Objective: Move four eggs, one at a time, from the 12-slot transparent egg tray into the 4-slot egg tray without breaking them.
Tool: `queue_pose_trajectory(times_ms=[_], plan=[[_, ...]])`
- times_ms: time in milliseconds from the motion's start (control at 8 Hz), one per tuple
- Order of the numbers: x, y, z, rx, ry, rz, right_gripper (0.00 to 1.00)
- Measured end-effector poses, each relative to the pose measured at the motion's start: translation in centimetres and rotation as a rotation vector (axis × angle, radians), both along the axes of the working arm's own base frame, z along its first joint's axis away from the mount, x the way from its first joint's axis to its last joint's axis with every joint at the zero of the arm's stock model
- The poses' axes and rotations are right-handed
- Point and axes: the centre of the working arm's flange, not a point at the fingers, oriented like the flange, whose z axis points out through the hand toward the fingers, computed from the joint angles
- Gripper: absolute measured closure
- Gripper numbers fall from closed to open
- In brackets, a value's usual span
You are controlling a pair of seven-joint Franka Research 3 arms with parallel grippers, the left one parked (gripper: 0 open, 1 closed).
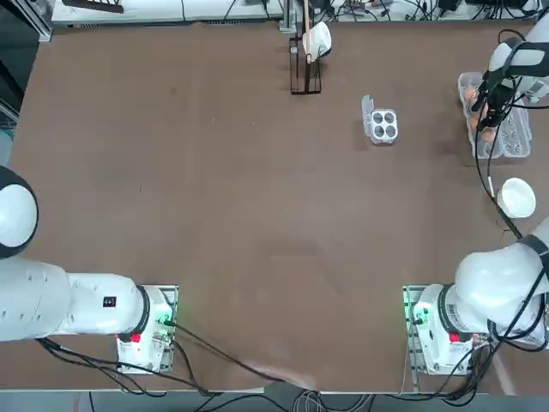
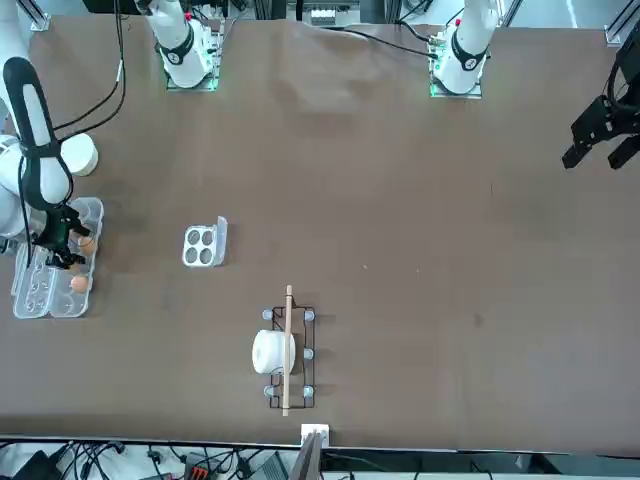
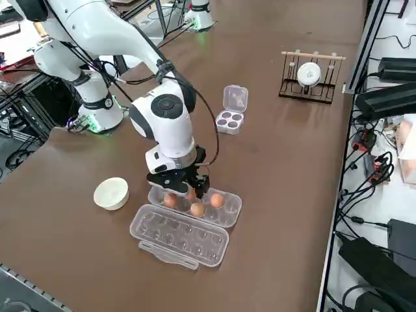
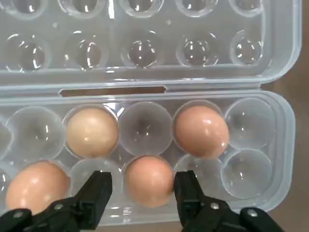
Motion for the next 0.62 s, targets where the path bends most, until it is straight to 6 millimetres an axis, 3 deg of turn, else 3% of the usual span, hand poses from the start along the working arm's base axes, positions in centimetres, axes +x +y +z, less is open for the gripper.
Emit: queue_pose_trajectory(times_ms=[625], plan=[[-0.08, -0.03, -0.35, -0.003, 0.006, -0.086, 0.21]])
